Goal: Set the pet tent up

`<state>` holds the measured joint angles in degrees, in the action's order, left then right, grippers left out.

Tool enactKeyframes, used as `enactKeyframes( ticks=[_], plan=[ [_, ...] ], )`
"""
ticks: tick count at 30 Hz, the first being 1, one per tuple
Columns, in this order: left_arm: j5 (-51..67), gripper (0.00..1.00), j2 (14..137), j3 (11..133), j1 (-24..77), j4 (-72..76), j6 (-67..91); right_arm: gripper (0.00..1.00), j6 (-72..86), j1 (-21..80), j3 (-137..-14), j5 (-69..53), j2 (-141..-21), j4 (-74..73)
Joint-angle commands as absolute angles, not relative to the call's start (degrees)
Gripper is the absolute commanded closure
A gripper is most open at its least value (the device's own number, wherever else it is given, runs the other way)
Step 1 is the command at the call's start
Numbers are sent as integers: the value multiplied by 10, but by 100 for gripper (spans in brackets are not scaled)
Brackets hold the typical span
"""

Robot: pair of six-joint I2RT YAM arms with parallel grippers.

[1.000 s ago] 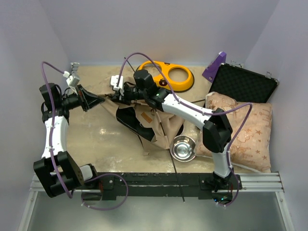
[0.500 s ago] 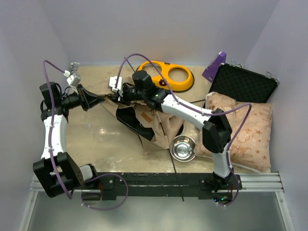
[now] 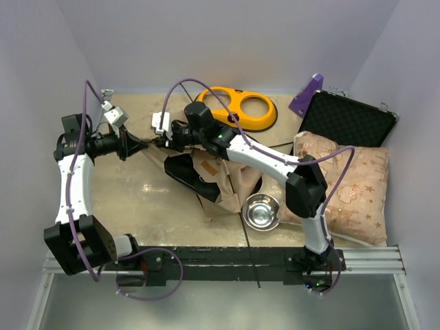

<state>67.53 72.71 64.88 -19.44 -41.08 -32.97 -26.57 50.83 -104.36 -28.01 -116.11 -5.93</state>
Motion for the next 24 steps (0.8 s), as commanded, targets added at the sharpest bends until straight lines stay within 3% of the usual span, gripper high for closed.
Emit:
enactKeyframes(
  ticks=[1,21,24],
  plan=[
    [642,100,735,677,-185,-470,-418,100,-273,498,-1061,-237,-1172,-130],
    [606,100,737,658,-153,-468,-428,100,-266,517,-1055,-268,-1158,-87],
    [606,95,737,657,-153,-464,-425,100,-254,514,-1050,-277,-1149,-71]
  ],
)
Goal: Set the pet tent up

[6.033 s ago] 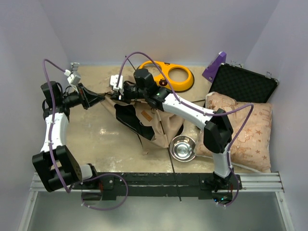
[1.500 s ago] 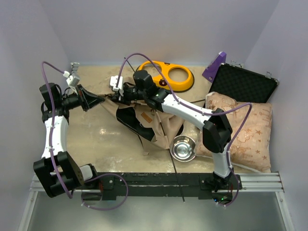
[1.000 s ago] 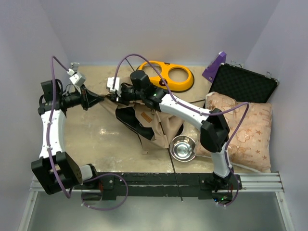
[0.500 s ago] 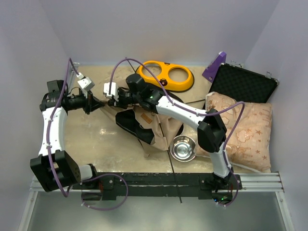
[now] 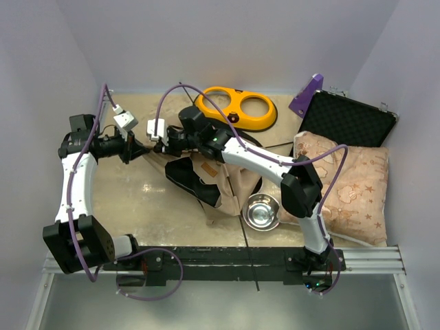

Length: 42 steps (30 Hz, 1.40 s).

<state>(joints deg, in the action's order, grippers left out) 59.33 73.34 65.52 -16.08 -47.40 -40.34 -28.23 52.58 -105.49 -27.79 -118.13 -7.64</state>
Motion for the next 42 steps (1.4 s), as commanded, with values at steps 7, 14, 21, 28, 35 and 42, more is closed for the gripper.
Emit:
enactKeyframes(
  ticks=[7,14,21,28,35,42],
  plan=[
    [592,71,735,662,-159,-458,-408,100,-237,505,-1036,-294,-1132,-43],
    [688,49,718,667,-212,-490,-438,100,-236,503,-1030,-295,-1129,-40],
    [783,41,708,699,-260,-619,-594,100,-240,503,-1028,-295,-1130,-43],
    [794,48,702,708,-260,-601,-605,100,-244,504,-1027,-296,-1129,-47],
    [785,58,700,705,-251,-507,-530,100,-248,504,-1028,-298,-1129,-47],
    [771,68,700,697,-213,-478,-509,100,-250,505,-1028,-298,-1129,-48]
  ],
)
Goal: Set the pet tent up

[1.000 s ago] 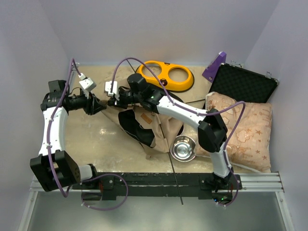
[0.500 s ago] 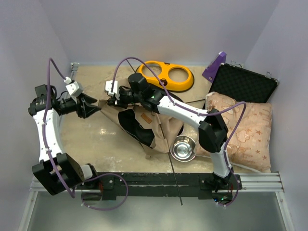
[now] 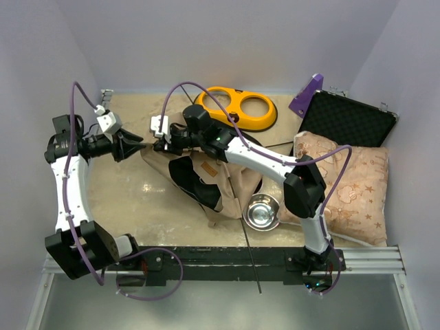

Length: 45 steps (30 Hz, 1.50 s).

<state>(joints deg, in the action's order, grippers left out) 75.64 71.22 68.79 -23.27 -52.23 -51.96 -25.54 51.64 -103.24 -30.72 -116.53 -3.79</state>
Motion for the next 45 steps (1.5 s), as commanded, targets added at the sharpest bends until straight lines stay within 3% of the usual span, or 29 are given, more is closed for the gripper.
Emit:
enactKeyframes(
  ticks=[1,10,23,29,32,35,45],
  plan=[
    [768,69,702,695,-207,-475,-506,100,-250,506,-1029,-298,-1129,-47],
    [735,82,706,680,-170,-438,-472,100,-251,509,-1029,-301,-1129,-45],
    [702,75,732,679,-160,-507,-538,100,-253,509,-1026,-302,-1128,-42],
    [706,98,739,688,-159,-522,-551,100,-258,509,-1022,-308,-1126,-43],
    [710,100,741,699,-161,-515,-528,100,-272,507,-1025,-313,-1129,-70],
    [697,100,740,706,-169,-519,-530,88,-296,496,-1001,-297,-1123,-83],
    [698,100,758,738,-187,-572,-573,83,-359,443,-914,-266,-1131,-81]
  ],
)
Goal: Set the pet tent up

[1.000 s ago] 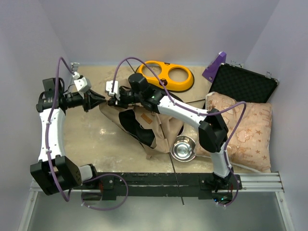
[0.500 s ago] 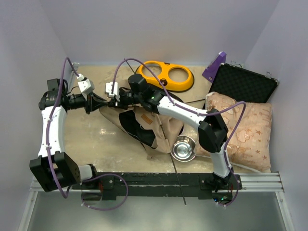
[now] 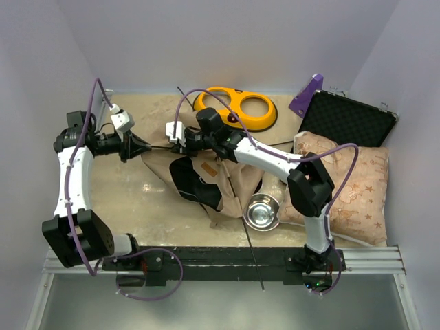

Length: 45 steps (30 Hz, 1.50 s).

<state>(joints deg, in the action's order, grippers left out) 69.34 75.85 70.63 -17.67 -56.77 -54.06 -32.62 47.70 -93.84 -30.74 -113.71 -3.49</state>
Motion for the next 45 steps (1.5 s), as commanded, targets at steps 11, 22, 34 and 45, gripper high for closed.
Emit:
enactKeyframes(
  ticks=[11,22,34,45],
  plan=[
    [639,98,762,708,-133,-528,-535,100,-328,453,-922,-288,-1122,-27],
    [593,100,787,691,-105,-540,-571,100,-331,454,-924,-306,-1113,-25],
    [621,100,795,745,-222,-656,-671,33,-247,394,-945,-299,-1073,-91],
    [613,100,809,756,-243,-660,-703,31,-400,216,-918,-234,-1060,-264]
  ],
)
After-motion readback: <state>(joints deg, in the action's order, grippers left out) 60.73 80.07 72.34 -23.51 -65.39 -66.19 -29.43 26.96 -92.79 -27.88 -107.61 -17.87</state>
